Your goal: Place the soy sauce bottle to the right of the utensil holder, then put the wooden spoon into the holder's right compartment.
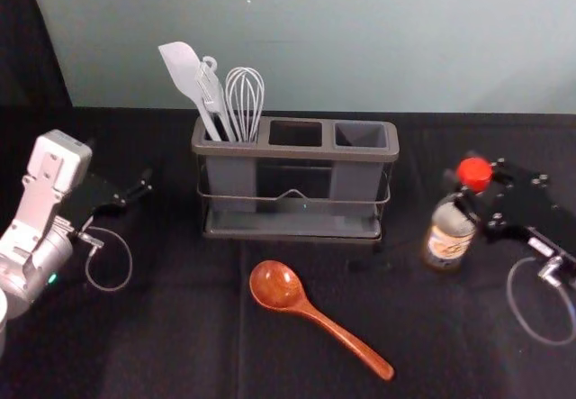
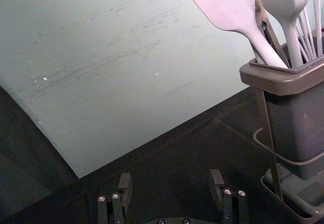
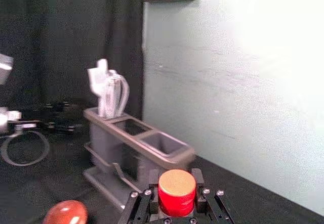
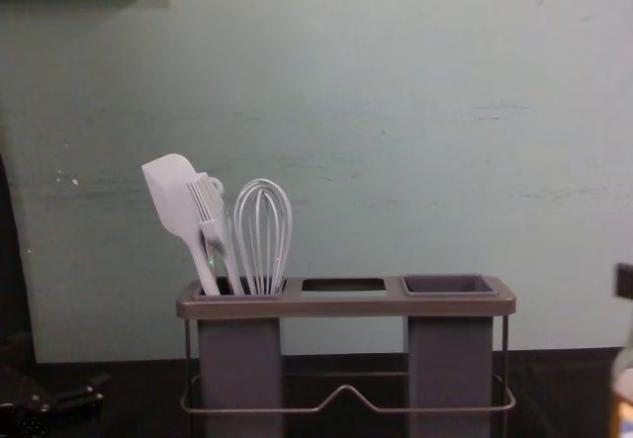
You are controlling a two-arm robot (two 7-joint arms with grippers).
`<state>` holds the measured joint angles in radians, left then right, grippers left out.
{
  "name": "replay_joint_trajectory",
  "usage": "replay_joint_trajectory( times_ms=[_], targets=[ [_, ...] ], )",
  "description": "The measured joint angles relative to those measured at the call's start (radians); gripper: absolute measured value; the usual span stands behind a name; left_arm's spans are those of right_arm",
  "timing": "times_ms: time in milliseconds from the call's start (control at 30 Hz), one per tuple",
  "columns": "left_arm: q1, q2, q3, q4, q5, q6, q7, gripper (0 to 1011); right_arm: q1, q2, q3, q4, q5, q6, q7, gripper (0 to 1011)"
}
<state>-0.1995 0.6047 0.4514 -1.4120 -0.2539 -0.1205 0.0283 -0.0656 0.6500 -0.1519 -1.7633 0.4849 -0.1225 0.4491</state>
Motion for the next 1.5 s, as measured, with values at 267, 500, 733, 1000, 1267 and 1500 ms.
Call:
replay_joint_trajectory(
  times_ms=[267,500,733,1000,1267,1500],
  targets=[
    [0.0,0.0,0.0,0.0,0.0,0.0,0.0,1005,0.031,-0.018,0.035,0.066,-0.023,-0.013,-0.004,386],
    [0.0,0.0,0.0,0.0,0.0,0.0,0.0,1005,0.091,-0.052,0.016,0.13,-0.048,-0.012,0.008,386],
    [0.0,0.0,0.0,0.0,0.0,0.0,0.0,1005,0.174,-0.101,-0.033,0.199,-0.078,-0.002,0.023,386],
    [0.0,0.0,0.0,0.0,0.0,0.0,0.0,1004,0.238,-0.143,-0.076,0.256,-0.096,0.015,0.029,386],
    [0.0,0.0,0.0,0.0,0.0,0.0,0.0,1005,0.267,-0.168,-0.092,0.298,-0.097,0.016,0.031,387],
    [0.0,0.0,0.0,0.0,0.0,0.0,0.0,1005,0.283,-0.178,-0.096,0.325,-0.098,0.008,0.031,386]
  ],
)
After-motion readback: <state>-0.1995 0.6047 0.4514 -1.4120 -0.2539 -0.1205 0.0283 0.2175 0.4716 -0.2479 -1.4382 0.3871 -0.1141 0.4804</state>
